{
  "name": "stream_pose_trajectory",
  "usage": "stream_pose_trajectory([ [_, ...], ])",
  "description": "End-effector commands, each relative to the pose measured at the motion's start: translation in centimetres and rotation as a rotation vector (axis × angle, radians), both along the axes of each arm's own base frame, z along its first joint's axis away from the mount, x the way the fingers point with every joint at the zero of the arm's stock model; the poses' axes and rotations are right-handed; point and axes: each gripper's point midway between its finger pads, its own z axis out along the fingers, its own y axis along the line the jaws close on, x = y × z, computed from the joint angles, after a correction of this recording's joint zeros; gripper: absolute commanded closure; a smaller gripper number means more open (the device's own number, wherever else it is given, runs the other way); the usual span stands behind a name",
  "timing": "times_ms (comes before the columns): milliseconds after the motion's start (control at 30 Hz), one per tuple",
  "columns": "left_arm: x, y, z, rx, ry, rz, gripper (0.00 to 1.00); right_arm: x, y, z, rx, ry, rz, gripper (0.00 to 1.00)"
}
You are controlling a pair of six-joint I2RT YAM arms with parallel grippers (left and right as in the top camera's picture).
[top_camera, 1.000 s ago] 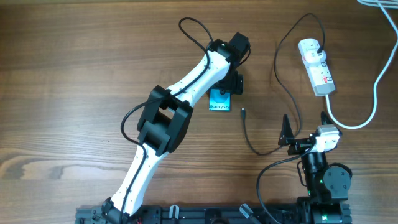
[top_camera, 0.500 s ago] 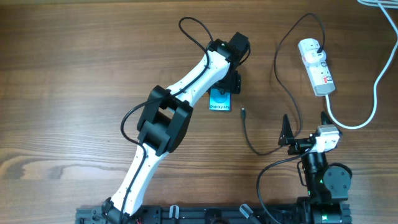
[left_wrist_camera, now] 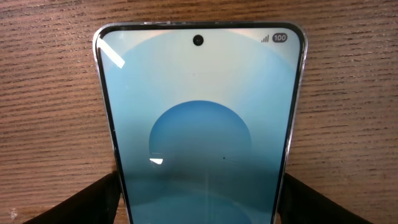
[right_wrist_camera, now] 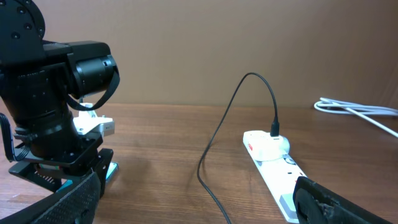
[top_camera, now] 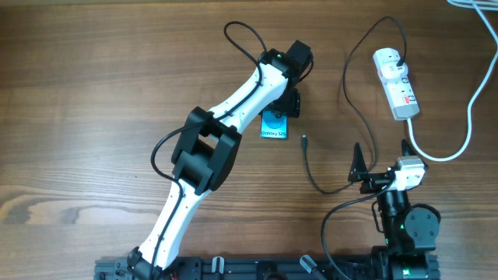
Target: Plug charger to phone and switch on socket
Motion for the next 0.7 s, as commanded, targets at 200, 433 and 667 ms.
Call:
stream_pose_trajectory([
  [200,-1.13,0.73,-1.68,0.037,0.047,0.000,0.23,-0.03,0.20,0.11,0.007,-0.006,0.008,0.00],
  [433,-1.12,0.73,-1.68,0.037,0.046,0.000,0.34,-0.03,0.20,0.10,0.007,-0.005,0.008,0.00],
  [667,-1.13,0.72,-1.65,0.037,0.046,0.000,0.29,-0.03,0.20,0.10,0.008,-0.005,0.008,0.00],
])
